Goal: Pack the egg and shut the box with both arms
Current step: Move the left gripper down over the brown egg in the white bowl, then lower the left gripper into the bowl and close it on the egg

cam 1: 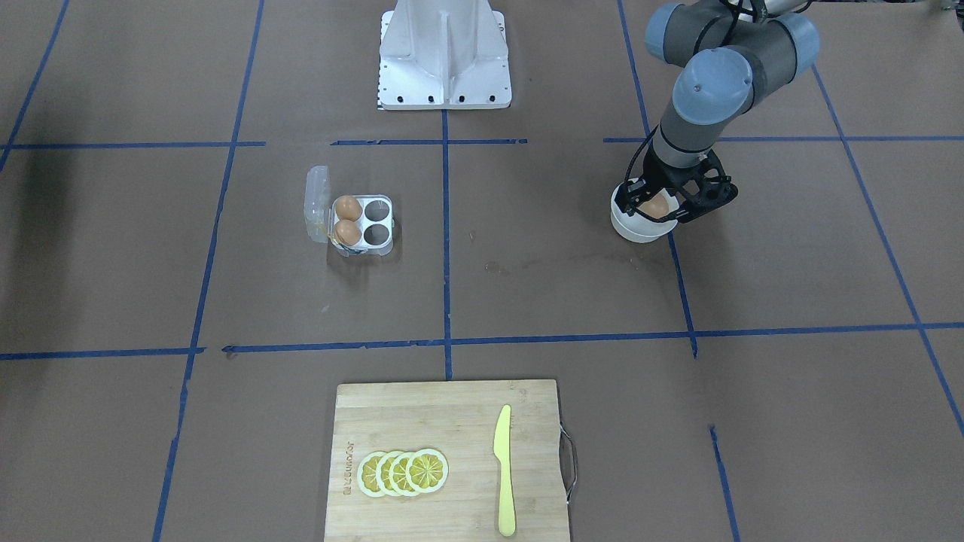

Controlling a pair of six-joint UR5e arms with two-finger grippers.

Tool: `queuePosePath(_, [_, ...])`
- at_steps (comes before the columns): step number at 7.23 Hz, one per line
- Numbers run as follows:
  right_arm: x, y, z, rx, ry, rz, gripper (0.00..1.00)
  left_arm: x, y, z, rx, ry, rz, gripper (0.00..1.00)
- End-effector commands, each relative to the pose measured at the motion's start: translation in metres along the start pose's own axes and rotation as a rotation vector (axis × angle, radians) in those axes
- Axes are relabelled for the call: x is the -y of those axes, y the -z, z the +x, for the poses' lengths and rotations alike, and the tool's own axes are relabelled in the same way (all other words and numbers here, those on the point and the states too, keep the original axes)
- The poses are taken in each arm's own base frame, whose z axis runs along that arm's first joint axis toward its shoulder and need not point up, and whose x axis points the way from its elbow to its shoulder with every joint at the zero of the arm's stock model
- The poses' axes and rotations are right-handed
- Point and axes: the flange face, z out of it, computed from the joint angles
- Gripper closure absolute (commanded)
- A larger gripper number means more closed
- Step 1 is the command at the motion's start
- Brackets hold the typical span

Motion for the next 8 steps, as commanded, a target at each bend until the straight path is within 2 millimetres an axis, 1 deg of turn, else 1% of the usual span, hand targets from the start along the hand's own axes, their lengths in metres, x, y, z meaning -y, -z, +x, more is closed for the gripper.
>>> queuePosePath(1, [0.0,-0.003,0.001,-0.001,-0.001,-0.005,0.0,0.0,-0.005,0.002,0.016,0.001,0.003,0.16])
queuePosePath(3, [0.0,-0.003,0.001,0.0,-0.002,-0.006,0.0,0.0,-0.007,0.002,0.02,0.001,0.001,0.17])
queuePosePath(4, [0.0,-0.004,0.0,0.0,-0.001,-0.008,0.0,-0.001,-0.014,0.002,0.032,0.002,-0.004,0.17])
queuePosePath(5, [0.0,-0.004,0.0,0.0,0.0,-0.007,0.0,0.0,-0.016,0.002,0.036,0.004,-0.005,0.18])
queuePosePath(8, [0.0,-0.005,-0.001,0.0,0.002,-0.009,0.0,0.001,-0.019,0.001,0.042,0.005,-0.006,0.19])
